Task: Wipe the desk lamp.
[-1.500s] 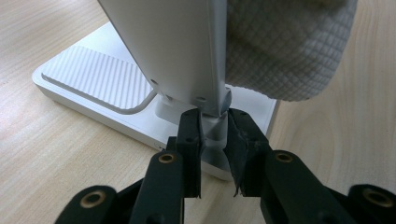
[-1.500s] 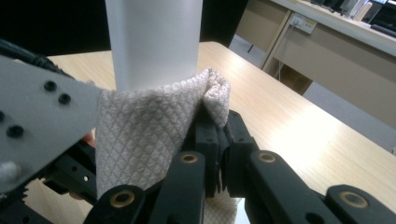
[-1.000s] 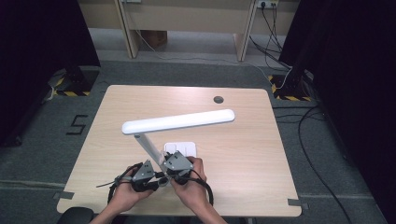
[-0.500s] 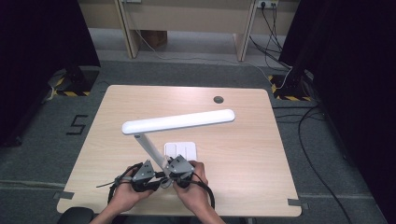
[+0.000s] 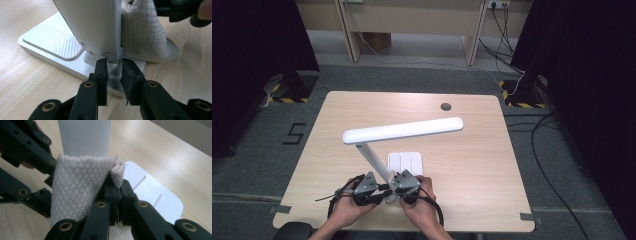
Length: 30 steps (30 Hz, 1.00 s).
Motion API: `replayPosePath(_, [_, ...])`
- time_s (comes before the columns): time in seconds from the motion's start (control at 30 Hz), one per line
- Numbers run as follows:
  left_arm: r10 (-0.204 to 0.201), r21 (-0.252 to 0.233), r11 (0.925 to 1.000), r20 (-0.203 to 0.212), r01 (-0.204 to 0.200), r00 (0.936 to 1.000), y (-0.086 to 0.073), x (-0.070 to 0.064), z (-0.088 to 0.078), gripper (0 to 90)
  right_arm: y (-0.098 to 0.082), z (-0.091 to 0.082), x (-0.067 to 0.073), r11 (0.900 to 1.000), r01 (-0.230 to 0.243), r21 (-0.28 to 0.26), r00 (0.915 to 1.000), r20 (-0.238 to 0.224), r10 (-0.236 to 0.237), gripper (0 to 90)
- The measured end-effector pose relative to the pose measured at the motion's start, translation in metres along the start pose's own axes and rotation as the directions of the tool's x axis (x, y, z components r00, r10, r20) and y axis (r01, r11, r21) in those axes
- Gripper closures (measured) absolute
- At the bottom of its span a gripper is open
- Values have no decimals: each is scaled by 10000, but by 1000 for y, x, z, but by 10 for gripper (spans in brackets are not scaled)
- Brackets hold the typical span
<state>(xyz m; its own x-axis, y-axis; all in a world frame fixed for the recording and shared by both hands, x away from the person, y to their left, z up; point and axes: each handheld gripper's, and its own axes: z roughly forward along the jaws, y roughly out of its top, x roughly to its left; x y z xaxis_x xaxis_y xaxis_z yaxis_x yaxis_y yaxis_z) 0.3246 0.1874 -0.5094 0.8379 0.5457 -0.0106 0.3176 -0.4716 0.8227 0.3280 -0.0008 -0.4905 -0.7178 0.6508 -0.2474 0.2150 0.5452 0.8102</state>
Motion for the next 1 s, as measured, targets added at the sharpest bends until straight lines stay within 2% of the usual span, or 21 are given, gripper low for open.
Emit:
replayPosePath(0.17, [-3,7,10000,-32,3,10000,0,-1,0,735,-4,1,-1,9998,22,205,10000,-66,-20,875])
replayPosePath(0.2, [-6,11,10000,-32,6,10000,0,-1,0,732,-5,2,-2,9995,168,261,9998,-53,-166,874])
replayPosePath(0.23, [-7,23,10000,-37,8,10000,0,-1,0,728,-7,2,-2,9995,15,304,9999,-108,-12,874])
replayPosePath(0.37, [66,307,9995,-248,-58,9997,3,2,-5,663,-12,0,-4,9986,84,531,9997,-227,-72,874])
replayPosePath(0.43, [25,225,9997,-318,-18,9995,4,5,-11,639,-15,-2,-5,9983,73,581,9997,-248,-59,874])
replayPosePath(0.57, [-56,-110,9999,-518,51,9986,11,8,-27,574,-19,-7,-9,9978,-66,658,9997,-210,80,874])
replayPosePath(0.67, [-259,-608,9979,-593,223,9979,21,10,-39,531,-22,-12,-11,9973,-12,738,9999,-167,24,874])
replayPosePath(0.8, [-395,-1080,9936,-590,329,9975,37,9,-54,458,-19,-19,-5,9967,432,681,9989,-217,-418,873])
replayPosePath(0.87, [-417,-1209,9921,-633,339,9971,42,9,-58,446,-17,-22,1,9963,511,687,9983,-311,-491,873])
replayPosePath(0.9, [-463,-1290,9909,-657,375,9968,44,9,-59,440,-16,-22,3,9953,715,648,9968,-412,-689,873])
replayPosePath(1.0, [-623,-1434,9882,-533,541,9966,47,9,-62,430,-14,-19,9,9935,893,706,9948,-561,-854,872])
